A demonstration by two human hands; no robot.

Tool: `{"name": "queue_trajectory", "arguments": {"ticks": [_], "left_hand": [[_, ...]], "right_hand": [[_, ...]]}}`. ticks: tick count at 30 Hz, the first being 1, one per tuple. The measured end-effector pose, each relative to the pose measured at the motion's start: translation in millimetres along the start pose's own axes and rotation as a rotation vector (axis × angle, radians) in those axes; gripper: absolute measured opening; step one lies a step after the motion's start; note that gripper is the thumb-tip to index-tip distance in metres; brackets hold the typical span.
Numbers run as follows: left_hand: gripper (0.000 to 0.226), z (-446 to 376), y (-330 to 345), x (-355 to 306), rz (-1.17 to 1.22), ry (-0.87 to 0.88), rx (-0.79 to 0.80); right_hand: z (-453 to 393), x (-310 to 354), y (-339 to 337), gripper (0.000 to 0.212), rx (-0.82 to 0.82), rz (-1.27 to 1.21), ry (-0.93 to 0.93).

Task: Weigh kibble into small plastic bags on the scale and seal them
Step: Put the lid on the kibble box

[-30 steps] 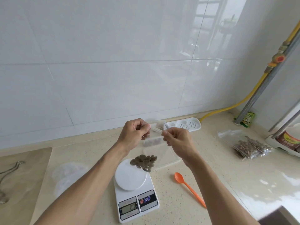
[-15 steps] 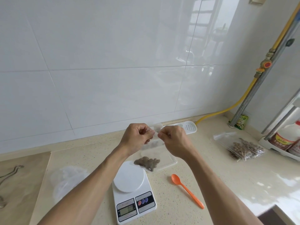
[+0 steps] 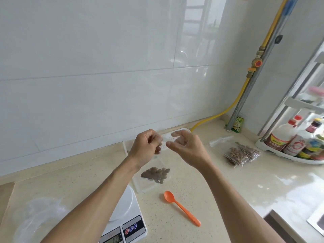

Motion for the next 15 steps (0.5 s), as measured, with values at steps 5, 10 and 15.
{"name": "queue_trajectory", "arguments": {"ticks": [5,10,15], "left_hand": [[0.020,-42,64,4,0.150,-0.111,0.059],[0.022,-92,144,10,0.064,-0.119,0.191],[0.022,-144,230,31,0.309,-0.240,0.077]], "right_hand": [[-18,-62,-59,0.024,-0.023,-0.238,0.138],[-53,-121,-123,0.025,-0.050,-0.373,0.239],[-79,-190,-172,0.025,0.096,-0.286,0.330]]}}
Point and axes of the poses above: each hand's wrist, its own z-axis away from the middle knuckle, its own y-axis out of the palm, x = y × z, the point moved 4 cm from there along -z, towards the middle knuckle, and after that the axes turned 5 degrees about y, right-handed, at the moved point
